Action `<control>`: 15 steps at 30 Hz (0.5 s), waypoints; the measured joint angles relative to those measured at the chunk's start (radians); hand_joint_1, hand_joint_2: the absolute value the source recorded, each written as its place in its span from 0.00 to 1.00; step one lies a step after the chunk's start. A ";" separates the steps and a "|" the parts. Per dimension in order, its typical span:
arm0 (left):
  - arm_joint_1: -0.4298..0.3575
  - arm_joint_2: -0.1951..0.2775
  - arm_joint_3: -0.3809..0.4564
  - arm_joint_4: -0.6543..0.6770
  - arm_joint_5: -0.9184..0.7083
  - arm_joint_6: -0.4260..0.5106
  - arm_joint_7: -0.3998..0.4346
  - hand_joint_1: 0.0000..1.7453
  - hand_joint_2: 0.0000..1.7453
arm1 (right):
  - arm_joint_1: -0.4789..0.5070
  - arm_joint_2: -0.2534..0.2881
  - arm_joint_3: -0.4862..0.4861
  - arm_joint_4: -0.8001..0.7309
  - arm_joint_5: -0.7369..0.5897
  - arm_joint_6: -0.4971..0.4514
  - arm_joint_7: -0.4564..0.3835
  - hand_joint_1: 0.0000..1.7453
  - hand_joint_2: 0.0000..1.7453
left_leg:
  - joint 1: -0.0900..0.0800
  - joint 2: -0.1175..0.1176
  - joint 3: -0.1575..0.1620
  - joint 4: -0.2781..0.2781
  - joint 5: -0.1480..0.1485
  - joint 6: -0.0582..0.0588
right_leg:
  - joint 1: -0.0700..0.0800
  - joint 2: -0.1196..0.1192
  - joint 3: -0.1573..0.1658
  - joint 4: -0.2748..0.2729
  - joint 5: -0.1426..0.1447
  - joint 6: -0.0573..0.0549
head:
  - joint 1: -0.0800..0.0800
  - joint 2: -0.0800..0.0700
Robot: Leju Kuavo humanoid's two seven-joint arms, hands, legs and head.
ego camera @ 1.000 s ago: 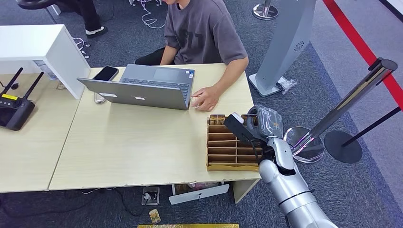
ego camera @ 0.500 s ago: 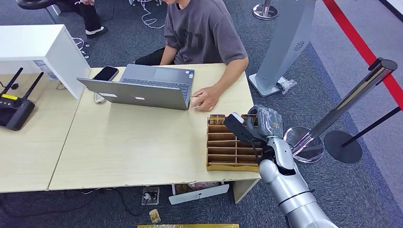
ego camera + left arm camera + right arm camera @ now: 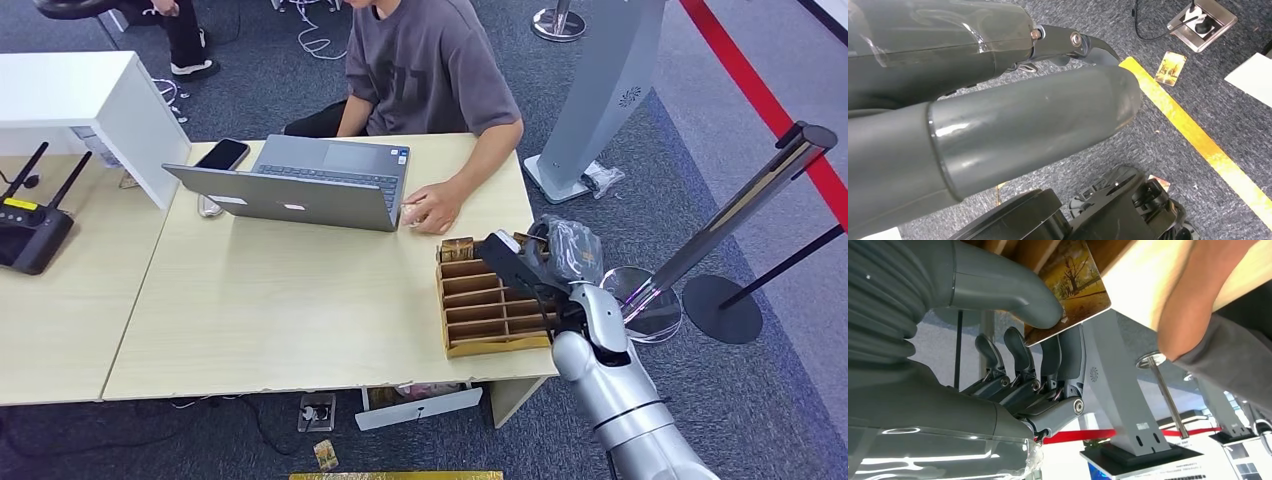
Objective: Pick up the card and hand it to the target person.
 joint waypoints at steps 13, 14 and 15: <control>0.000 0.000 0.000 0.000 -0.009 -0.002 0.001 0.00 0.00 | -0.009 -0.016 -0.008 -0.098 -0.005 0.021 0.014 0.89 1.00 | 0.000 0.000 0.000 0.000 0.000 0.000 | 0.000 0.000 0.000 0.000 0.000 0.000 | 0.000 0.000; 0.000 0.000 0.000 0.000 -0.009 -0.002 0.001 0.00 0.00 | -0.013 -0.018 -0.009 -0.107 -0.011 0.022 0.014 0.89 1.00 | 0.000 0.000 0.000 0.000 0.000 0.000 | 0.000 0.000 0.000 0.000 0.000 0.000 | 0.000 0.000; 0.000 0.000 0.000 0.000 -0.010 -0.002 0.001 0.00 0.00 | -0.017 -0.020 -0.010 -0.115 -0.016 0.022 0.015 0.89 1.00 | 0.000 0.000 0.000 0.000 0.000 0.000 | 0.000 0.000 0.000 0.000 0.000 0.000 | 0.000 0.000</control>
